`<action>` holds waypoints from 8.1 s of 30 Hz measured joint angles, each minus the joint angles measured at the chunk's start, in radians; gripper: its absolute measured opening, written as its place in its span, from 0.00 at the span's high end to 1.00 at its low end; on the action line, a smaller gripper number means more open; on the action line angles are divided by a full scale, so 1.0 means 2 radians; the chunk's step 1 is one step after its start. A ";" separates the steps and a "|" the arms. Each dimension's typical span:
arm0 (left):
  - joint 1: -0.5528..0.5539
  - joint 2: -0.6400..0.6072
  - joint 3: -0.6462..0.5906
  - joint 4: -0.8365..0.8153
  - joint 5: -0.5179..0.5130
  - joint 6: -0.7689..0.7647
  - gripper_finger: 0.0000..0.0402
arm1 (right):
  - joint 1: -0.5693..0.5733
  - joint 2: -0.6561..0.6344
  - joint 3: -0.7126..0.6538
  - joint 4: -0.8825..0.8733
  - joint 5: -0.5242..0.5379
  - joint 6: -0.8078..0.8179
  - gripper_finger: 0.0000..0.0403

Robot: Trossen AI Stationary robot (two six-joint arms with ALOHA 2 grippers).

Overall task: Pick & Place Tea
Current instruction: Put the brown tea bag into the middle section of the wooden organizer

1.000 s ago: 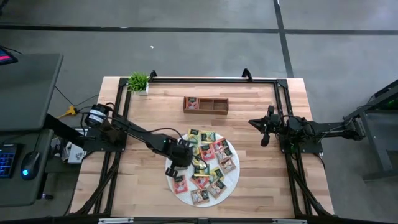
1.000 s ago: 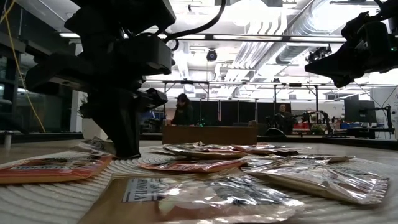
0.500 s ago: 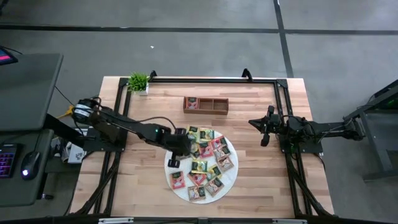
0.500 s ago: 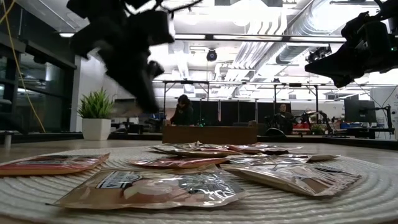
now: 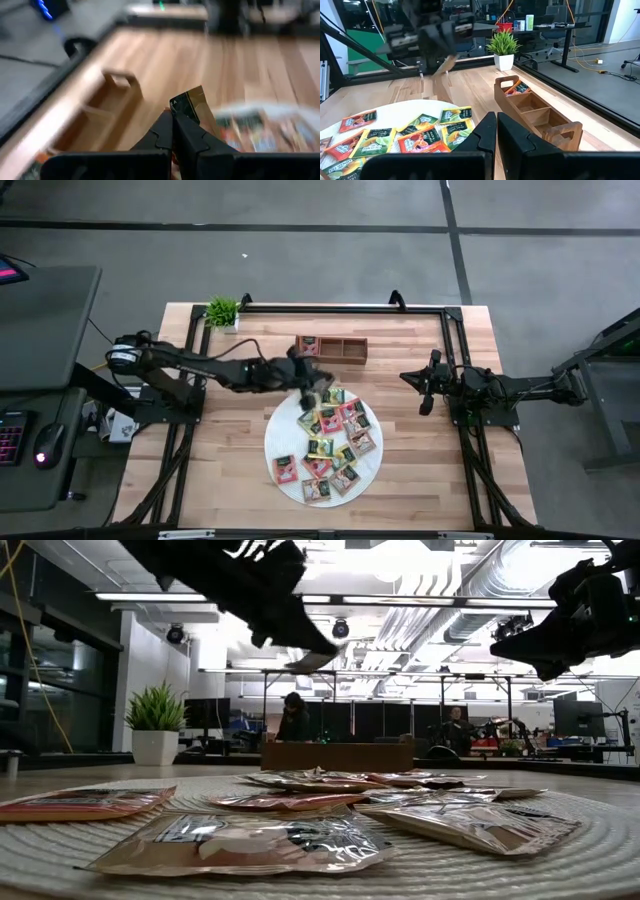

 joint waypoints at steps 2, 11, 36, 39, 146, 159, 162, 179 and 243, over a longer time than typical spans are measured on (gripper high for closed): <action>0.013 0.014 -0.005 0.049 -0.017 0.000 1.00 | 0.000 0.000 0.000 0.000 0.000 0.000 0.97; 0.065 0.072 -0.016 0.169 -0.024 -0.051 1.00 | 0.000 0.002 0.000 -0.001 0.000 0.000 0.97; 0.131 0.229 0.129 0.132 -0.113 -0.133 1.00 | 0.000 0.002 0.000 -0.001 0.000 0.000 0.97; 0.133 0.231 0.127 0.107 -0.137 -0.141 1.00 | 0.000 0.002 0.000 -0.001 0.000 0.000 0.97; 0.244 0.164 0.306 -0.260 0.103 0.027 0.65 | 0.000 0.002 0.000 -0.001 0.000 0.000 0.97; 0.310 0.186 0.370 -0.390 0.233 -0.069 0.65 | 0.000 0.002 0.000 -0.001 0.000 0.000 0.97; 0.316 0.203 0.390 -0.386 0.256 -0.097 0.65 | 0.000 0.002 0.000 -0.001 0.000 0.000 0.97; 0.338 0.292 0.529 -0.477 0.346 -0.120 0.27 | 0.000 0.002 0.000 -0.001 -0.002 0.000 0.97; 0.379 0.375 0.638 -0.612 0.399 -0.052 0.30 | 0.000 0.003 0.000 0.048 0.188 0.323 0.97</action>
